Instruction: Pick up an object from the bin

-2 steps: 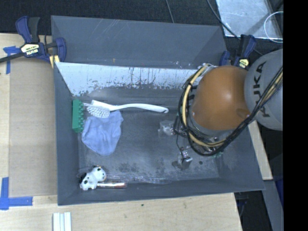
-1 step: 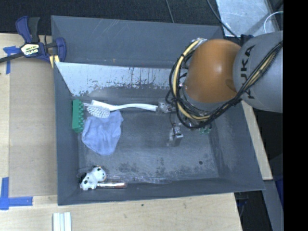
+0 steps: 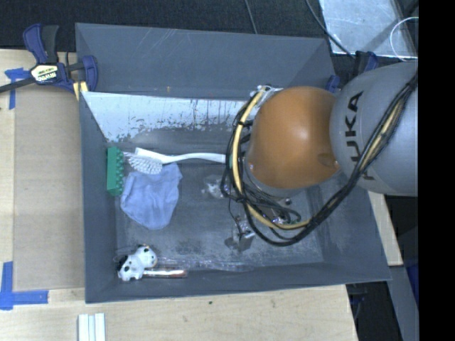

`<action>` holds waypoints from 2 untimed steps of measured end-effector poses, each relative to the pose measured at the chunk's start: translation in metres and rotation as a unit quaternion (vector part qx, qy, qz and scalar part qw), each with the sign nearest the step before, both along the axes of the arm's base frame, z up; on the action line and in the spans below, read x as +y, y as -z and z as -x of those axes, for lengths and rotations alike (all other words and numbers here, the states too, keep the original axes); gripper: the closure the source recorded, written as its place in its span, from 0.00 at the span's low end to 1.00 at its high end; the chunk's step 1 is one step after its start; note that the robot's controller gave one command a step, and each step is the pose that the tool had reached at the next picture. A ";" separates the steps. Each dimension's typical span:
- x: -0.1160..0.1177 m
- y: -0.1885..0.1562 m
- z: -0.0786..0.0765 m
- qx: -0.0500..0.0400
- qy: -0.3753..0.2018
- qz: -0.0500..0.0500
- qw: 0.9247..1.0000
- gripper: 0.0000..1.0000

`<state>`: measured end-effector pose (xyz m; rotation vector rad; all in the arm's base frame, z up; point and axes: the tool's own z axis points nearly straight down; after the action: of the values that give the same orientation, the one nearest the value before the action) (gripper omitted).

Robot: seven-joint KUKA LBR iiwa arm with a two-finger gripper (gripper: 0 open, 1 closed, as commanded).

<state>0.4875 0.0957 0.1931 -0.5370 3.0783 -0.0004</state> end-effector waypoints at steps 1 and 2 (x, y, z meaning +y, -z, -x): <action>-0.023 0.022 -0.095 -0.004 0.022 0.002 1.000 0.00; 0.010 -0.048 -0.045 0.002 -0.001 0.002 1.000 0.00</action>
Offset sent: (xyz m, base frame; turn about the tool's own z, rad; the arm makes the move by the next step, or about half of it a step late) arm 0.0053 0.0345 0.0998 -0.0325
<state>0.5320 0.1062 0.2408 -0.5394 3.0821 -0.0041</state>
